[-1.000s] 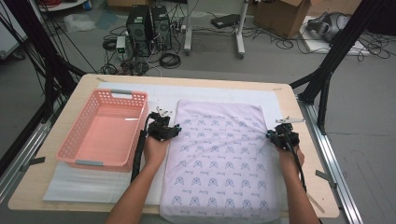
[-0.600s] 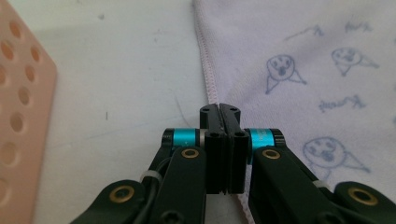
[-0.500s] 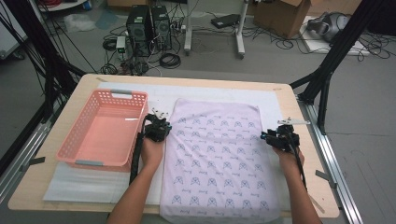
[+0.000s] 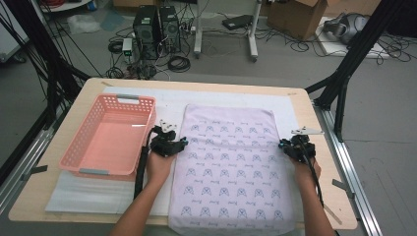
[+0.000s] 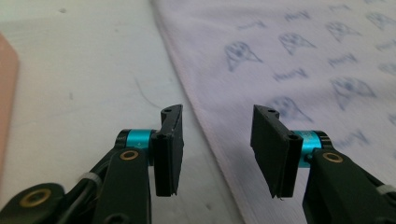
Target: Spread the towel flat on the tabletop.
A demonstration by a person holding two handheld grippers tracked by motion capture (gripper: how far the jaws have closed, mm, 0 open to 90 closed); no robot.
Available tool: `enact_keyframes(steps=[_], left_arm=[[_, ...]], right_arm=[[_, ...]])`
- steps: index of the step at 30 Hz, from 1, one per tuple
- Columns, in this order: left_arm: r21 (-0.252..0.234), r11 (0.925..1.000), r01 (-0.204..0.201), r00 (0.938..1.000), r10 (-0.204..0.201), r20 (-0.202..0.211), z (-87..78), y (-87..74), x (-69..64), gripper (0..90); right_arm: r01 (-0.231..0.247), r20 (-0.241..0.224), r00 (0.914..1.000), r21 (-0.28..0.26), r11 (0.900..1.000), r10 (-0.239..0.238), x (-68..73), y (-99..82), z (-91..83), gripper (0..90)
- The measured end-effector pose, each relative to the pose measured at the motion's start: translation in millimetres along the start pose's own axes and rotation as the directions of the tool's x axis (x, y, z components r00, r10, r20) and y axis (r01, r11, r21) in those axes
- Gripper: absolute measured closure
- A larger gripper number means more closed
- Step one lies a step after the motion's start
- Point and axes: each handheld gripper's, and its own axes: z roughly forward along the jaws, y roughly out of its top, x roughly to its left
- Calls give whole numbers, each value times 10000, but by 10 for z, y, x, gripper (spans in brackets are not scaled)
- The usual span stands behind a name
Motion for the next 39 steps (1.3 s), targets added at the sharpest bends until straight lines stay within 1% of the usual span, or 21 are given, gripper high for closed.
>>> enact_keyframes(steps=[2,4,6,10,12,13,14,15,18,20,22,23,25,26,27,30,31,35,36,38,39], left_arm=[[-135,9999,-58,9998,61,212,-59,-44,-34,540],[97,9999,-125,9993,122,340,-97,-65,-38,539],[93,9999,-45,9988,41,483,-143,-99,-35,537],[286,9995,117,9946,-146,1026,-232,-214,-50,546],[153,9999,-30,9948,14,1016,-269,-280,-85,590],[207,9996,-212,9946,190,1021,-297,-303,-100,673],[248,9995,-174,9939,146,1091,-312,-313,-111,791],[308,9995,-101,9939,66,1099,-322,-316,-115,863],[242,9997,-91,9975,74,704,-367,-344,-136,876],[142,9999,-76,9985,68,541,-404,-382,-124,876],[21,9999,118,9983,-119,573,-430,-398,-94,876],[7,9999,163,9981,-163,601,-435,-401,-82,872],[29,9995,310,9984,-311,482,-444,-409,-61,824],[5,9987,512,9967,-511,631,-443,-410,-42,747],[-20,9981,612,9943,-608,871,-447,-412,-20,655],[-268,9978,613,9886,-570,1394,-470,-420,-1,511],[-378,9979,535,9864,-469,1572,-481,-423,-1,484],[-1010,9944,319,9718,-72,2358,-540,-430,-8,420],[-1205,9924,235,9703,64,2418,-560,-427,-11,392],[-1564,9877,16,9631,405,2661,-602,-417,-7,365],[-1713,9852,-27,9623,492,2674,-618,-415,-8,351]], right_arm=[[-80,-156,9998,-173,9998,77,6,-16,-61,662],[-112,-388,9992,-287,9995,101,4,-35,-123,626],[-54,-680,9977,-178,9998,42,14,-60,-187,600],[-2,-1089,9941,-223,9998,-22,71,-169,-356,564],[-69,-1226,9924,-117,9999,54,109,-260,-448,555],[-25,-1217,9926,-89,10000,14,127,-299,-485,555],[58,-1255,9921,14,10000,-55,162,-366,-540,560],[123,-1231,9923,125,9998,-107,192,-417,-579,569],[228,-1343,9908,484,9986,-161,273,-555,-647,635],[310,-1432,9894,361,9989,-256,307,-598,-699,870],[598,-873,9947,537,9968,-550,325,-591,-733,883],[467,-699,9966,606,9971,-425,312,-589,-740,883],[135,-745,9972,583,9982,-92,291,-602,-749,869],[150,-701,9975,530,9985,-112,297,-609,-755,792],[88,-531,9986,406,9991,-67,305,-617,-762,667],[-303,-605,9977,-202,9993,290,281,-642,-795,528],[-356,-793,9963,-474,9982,317,273,-637,-812,491],[126,-1241,9918,-1347,9908,-295,308,-590,-870,365],[217,-1359,9898,-1522,9881,-427,326,-582,-873,344],[395,-1485,9867,-1720,9843,-656,348,-574,-864,293],[429,-1549,9854,-1789,9829,-712,357,-577,-858,285]])
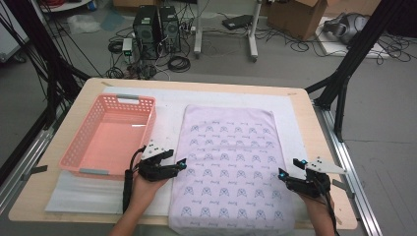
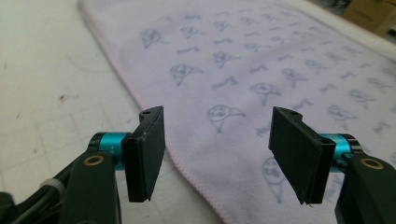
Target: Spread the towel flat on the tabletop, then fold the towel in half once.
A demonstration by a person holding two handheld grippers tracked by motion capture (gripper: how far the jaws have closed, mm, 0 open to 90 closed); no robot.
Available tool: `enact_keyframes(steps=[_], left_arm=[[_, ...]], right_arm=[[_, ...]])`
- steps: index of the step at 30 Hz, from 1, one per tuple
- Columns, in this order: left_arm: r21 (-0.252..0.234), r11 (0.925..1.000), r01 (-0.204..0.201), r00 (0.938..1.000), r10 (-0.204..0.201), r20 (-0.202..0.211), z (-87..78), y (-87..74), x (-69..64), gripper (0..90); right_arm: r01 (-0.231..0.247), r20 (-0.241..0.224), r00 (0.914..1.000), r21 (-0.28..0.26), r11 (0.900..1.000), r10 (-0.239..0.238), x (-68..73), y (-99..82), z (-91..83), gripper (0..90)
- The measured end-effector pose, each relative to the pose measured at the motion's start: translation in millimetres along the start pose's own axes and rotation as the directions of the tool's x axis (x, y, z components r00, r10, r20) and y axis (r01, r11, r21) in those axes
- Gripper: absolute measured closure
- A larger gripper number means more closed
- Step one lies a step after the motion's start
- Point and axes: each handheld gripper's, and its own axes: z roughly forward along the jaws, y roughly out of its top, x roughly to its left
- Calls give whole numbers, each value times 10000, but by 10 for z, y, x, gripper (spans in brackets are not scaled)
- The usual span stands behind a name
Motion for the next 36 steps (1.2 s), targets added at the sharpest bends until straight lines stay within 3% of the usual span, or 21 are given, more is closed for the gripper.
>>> enact_keyframes(steps=[9,16,23,32,36], left_arm=[[-664,9960,-600,9980,613,163,-7,12,-75,173],[-880,9940,-652,9964,697,491,-46,1,-59,192],[-762,9955,-565,9974,596,397,-64,-29,-11,191],[-594,9969,-523,9972,553,497,-39,-39,-27,212],[-570,9971,-513,9974,540,475,-29,-38,-27,212]], right_arm=[[276,-183,9994,-420,9987,-284,25,16,39,243],[-66,-85,9999,-609,9981,61,-41,20,19,209],[-92,-71,9999,-769,9970,87,-69,47,48,209],[102,-210,9997,-568,9983,-114,-1,63,103,208],[-100,-195,9998,-533,9985,89,-16,55,94,208]])
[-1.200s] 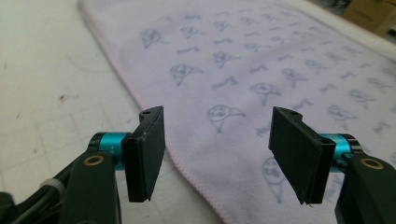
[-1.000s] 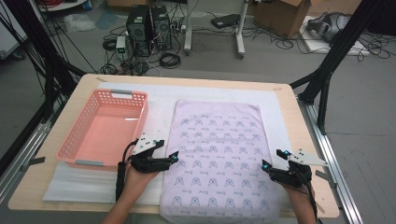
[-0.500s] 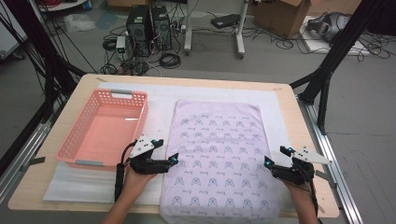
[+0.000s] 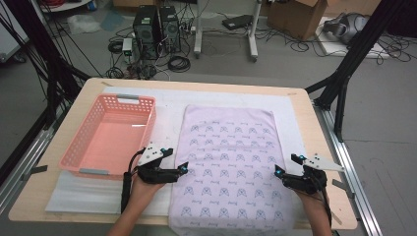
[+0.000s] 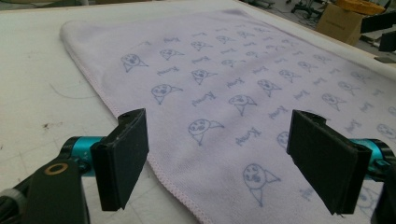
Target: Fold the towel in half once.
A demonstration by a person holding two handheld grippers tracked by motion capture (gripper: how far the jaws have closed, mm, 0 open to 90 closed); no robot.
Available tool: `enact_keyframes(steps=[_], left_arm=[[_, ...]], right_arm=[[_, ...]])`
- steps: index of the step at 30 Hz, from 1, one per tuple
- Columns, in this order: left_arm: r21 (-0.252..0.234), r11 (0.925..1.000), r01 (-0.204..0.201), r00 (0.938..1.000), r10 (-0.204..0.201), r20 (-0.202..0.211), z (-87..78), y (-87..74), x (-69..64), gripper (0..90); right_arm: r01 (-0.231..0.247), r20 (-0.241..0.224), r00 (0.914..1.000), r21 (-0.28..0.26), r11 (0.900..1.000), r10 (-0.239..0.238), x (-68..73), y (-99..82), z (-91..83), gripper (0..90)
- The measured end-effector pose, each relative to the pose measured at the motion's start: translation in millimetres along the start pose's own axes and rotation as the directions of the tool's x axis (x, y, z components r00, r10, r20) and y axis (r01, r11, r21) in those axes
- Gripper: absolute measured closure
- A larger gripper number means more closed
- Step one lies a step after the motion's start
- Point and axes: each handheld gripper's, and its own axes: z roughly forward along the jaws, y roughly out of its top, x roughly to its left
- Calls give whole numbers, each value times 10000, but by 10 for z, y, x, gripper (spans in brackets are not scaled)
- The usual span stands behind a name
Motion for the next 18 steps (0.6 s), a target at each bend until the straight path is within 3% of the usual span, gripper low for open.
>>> enact_keyframes(steps=[6,9,12,15,18], left_arm=[[141,9999,3,9997,0,-260,34,43,70,222],[63,9990,433,9990,-433,145,69,72,136,222],[-210,9987,470,9981,-461,405,96,115,180,208],[-656,9973,323,9995,-324,2,145,154,229,201],[-240,9997,92,9985,-105,-545,217,184,282,257]], right_arm=[[-101,8,9999,124,9999,101,-24,-2,37,204],[-228,20,9997,220,9995,227,-37,6,76,190],[-307,76,9995,309,9991,305,-48,17,115,190],[-297,106,9995,403,9987,293,-68,45,173,190],[-407,158,9991,522,9978,399,-73,89,236,190]])
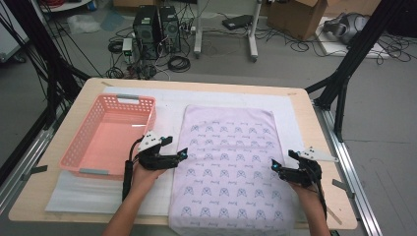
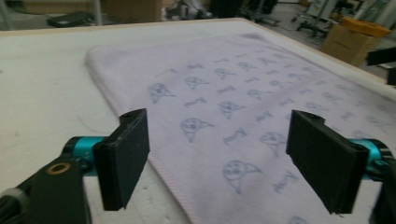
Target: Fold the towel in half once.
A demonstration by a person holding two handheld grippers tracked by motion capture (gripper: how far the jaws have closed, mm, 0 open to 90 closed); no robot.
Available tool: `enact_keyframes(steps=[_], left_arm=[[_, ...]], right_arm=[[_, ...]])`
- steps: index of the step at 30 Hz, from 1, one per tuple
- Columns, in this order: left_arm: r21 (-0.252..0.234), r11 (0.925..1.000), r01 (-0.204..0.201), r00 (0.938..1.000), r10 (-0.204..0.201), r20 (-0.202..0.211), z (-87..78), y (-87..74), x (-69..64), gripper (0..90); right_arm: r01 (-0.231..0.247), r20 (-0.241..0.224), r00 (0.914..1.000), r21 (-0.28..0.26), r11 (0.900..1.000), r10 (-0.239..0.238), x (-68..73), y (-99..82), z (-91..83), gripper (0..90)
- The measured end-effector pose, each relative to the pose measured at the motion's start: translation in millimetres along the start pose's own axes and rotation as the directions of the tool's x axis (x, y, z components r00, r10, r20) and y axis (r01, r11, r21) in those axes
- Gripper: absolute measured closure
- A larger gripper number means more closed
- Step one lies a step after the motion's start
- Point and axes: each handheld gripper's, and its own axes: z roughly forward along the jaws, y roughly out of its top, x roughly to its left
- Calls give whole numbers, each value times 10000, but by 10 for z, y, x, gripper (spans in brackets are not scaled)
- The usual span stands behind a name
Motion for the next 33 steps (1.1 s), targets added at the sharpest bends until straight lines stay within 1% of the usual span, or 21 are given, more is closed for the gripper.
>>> enact_keyframes(steps=[4,7,10,12,13,15,17,19,20,21,22,24,25,26,27,28,29,30,31,32,33], left_arm=[[440,9990,-90,10000,91,-36,129,80,23,287],[633,9979,116,9995,-97,-310,252,144,49,287],[1037,9939,379,9988,-346,-336,394,195,90,300],[1383,9885,608,9977,-559,-392,485,207,145,314],[1587,9850,682,9967,-601,-549,526,207,181,317],[1600,9834,860,9932,-720,-911,577,170,248,318],[1895,9754,1128,9881,-900,-1251,616,137,287,322],[2046,9735,1026,9895,-788,-1211,629,154,294,349],[2228,9708,894,9907,-636,-1204,645,158,288,373],[2467,9652,869,9916,-599,-1147,671,161,288,413],[2661,9605,817,9918,-520,-1169,696,164,287,447],[2747,9596,607,9919,-272,-1244,725,177,271,485],[2795,9591,444,9905,-58,-1372,741,180,253,516],[2921,9561,221,9880,239,-1529,749,186,235,542],[2939,9558,110,9861,383,-1616,757,188,222,577],[2945,9556,126,9849,390,-1687,762,191,217,599],[2921,9562,188,9847,330,-1714,762,193,215,644],[2911,9563,289,9855,214,-1682,763,195,214,717],[2942,9550,383,9862,113,-1651,767,197,210,811],[2949,9543,488,9854,23,-1705,774,205,205,839],[2932,9540,621,9847,-107,-1738,778,208,204,852]], right_arm=[[117,-9,9999,227,9997,-117,-34,77,95,190],[43,142,9999,496,9988,-50,-101,137,178,190],[-144,270,9996,767,9970,123,-179,207,260,190],[-228,320,9993,985,9949,197,-226,255,321,191],[-248,368,9991,1070,9939,210,-248,277,351,192],[-446,449,9982,1233,9914,393,-286,317,412,197],[-513,544,9975,1387,9890,441,-329,354,475,226],[-623,637,9966,1504,9867,532,-370,386,532,266],[-642,735,9959,1655,9841,526,-386,400,569,277],[-659,879,9948,1813,9812,506,-402,410,606,289],[-741,1001,9934,1910,9788,557,-411,420,640,325],[-665,1167,9922,2034,9768,433,-417,440,696,373],[-675,1257,9912,2086,9757,417,-415,449,724,376],[-636,1246,9915,2171,9741,370,-411,454,753,400],[-515,1254,9919,2372,9701,220,-402,457,786,432],[-387,1341,9910,2555,9660,42,-387,453,815,470],[-339,1325,9912,2545,9665,-1,-384,446,834,486],[-373,1338,9910,2545,9664,30,-383,448,835,525],[-355,1249,9922,2532,9668,37,-372,450,836,593],[-241,1132,9936,2535,9670,-49,-357,453,839,655],[-112,985,9950,2579,9661,-148,-342,460,841,747]])
